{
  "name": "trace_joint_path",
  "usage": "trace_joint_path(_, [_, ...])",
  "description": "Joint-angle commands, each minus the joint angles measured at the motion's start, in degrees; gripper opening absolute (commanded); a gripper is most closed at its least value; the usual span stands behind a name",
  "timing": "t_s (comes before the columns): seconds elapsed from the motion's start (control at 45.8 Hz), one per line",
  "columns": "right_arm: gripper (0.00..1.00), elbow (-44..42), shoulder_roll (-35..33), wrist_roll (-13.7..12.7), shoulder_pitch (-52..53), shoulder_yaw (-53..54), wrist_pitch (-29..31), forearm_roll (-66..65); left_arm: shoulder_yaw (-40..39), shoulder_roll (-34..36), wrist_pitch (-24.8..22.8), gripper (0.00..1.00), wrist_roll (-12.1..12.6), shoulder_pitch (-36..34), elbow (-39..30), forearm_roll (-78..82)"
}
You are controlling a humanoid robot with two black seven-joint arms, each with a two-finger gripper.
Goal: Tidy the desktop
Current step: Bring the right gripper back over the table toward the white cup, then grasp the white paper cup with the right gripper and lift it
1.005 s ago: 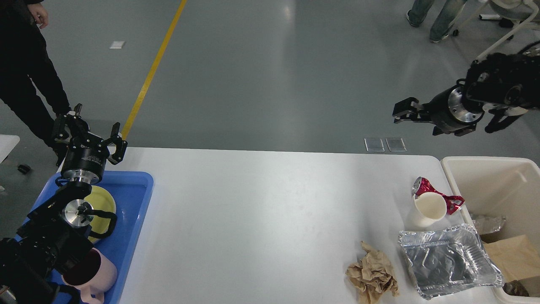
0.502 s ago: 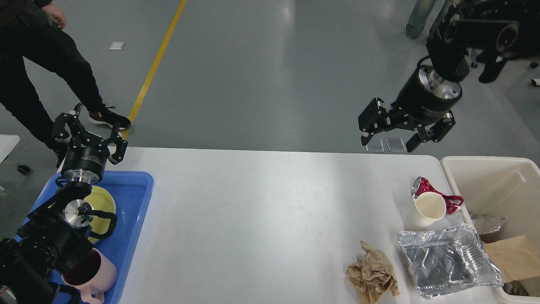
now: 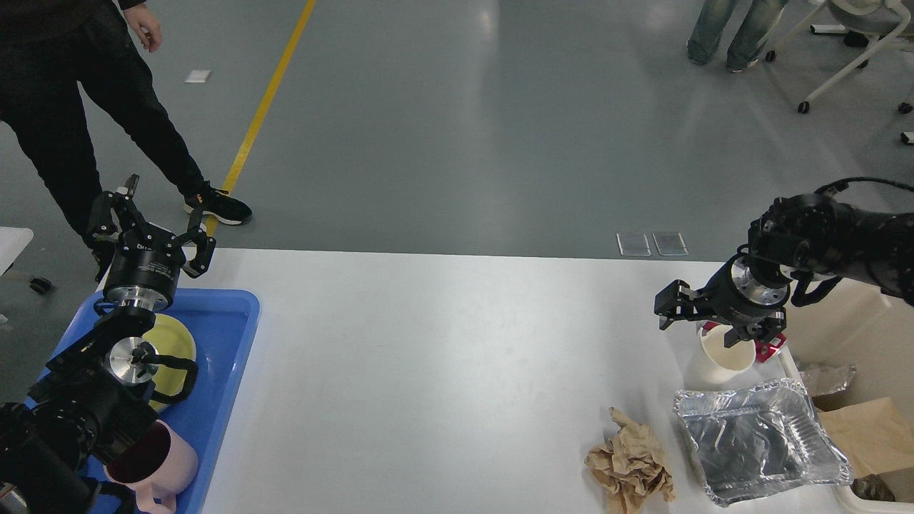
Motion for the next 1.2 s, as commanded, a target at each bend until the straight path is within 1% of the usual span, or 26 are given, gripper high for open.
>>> trace_joint_path(0.0, [1.00, -0.4, 0.0, 0.0, -3.2, -0.3, -5.2, -0.1, 0.0, 0.0, 0.0, 0.96, 0.0, 0.0, 0.0, 0.0])
trace_joint_path(0.175, [1.00, -1.9, 0.4, -0.1, -5.4, -0.5, -6.0, -0.1, 0.0, 0.0, 0.0, 0.96, 0.1, 0.0, 0.0, 0.0])
trace_joint_path(0.197, [0.99, -1.9, 0.4, -0.1, -5.5, -0.4, -6.1, -0.1, 0.0, 0.0, 0.0, 0.96, 0.0, 0.0, 0.0, 0.0])
trace_joint_path(0.24, [0.92, -1.9, 0.4, -0.1, -5.7, -0.3, -6.2, -0.1, 0.0, 0.0, -0.1, 0.96, 0.0, 0.0, 0.0, 0.0])
trace_joint_path(0.262, [0.86, -1.9, 0.4, -0.1, -5.7, -0.2, -6.6, -0.1, 0.0, 0.0, 0.0, 0.96, 0.0, 0.0, 0.0, 0.0])
trace_joint_path(0.284, [0.79, -1.9, 0.5, -0.1, -5.7, 0.1, -7.2, 0.1, 0.0, 0.0, -0.1, 0.96, 0.0, 0.0, 0.0, -0.1])
trace_joint_path(0.328, [0.59, -1.8, 0.6, -0.1, -5.9, 0.5, -8.1, 0.3, 0.0, 0.0, -0.1, 0.96, 0.1, 0.0, 0.0, 0.0])
trace_joint_path(0.349, [0.52, -1.5, 0.6, -0.1, -5.8, 0.6, -8.3, 0.3, 0.0, 0.0, 0.0, 0.96, 0.0, 0.0, -0.1, 0.0])
trace_joint_path(0.393, [0.31, -1.2, 0.6, -0.1, -5.8, 0.6, -8.5, 0.3, 0.0, 0.0, -0.1, 0.96, 0.0, 0.0, 0.0, 0.0])
trace_joint_path(0.437, [0.08, -1.2, 0.6, -0.1, -5.8, 0.6, -8.4, 0.4, 0.0, 0.0, -0.1, 0.96, 0.0, 0.0, 0.0, -0.1])
trace_joint_path(0.459, [0.00, -1.2, 0.6, -0.1, -5.9, 0.6, -8.4, 0.4, 0.0, 0.0, -0.1, 0.96, 0.1, 0.0, -0.1, 0.0])
trace_joint_path(0.852, [0.00, -0.9, 0.4, -0.1, -5.5, 0.6, -9.6, 0.4, 0.0, 0.0, -0.1, 0.96, 0.0, 0.0, 0.0, 0.0])
trace_joint_path(1.027, [0.00, 1.6, -0.7, -0.1, -3.2, 0.8, -9.6, 0.5, 0.0, 0.0, -0.1, 0.96, 0.1, 0.0, 0.0, 0.0])
trace_joint_path(1.18, [0.00, 6.8, -3.4, -0.1, 1.8, 1.8, -9.2, 0.4, 0.0, 0.0, -0.1, 0.96, 0.0, 0.0, -0.1, 0.0])
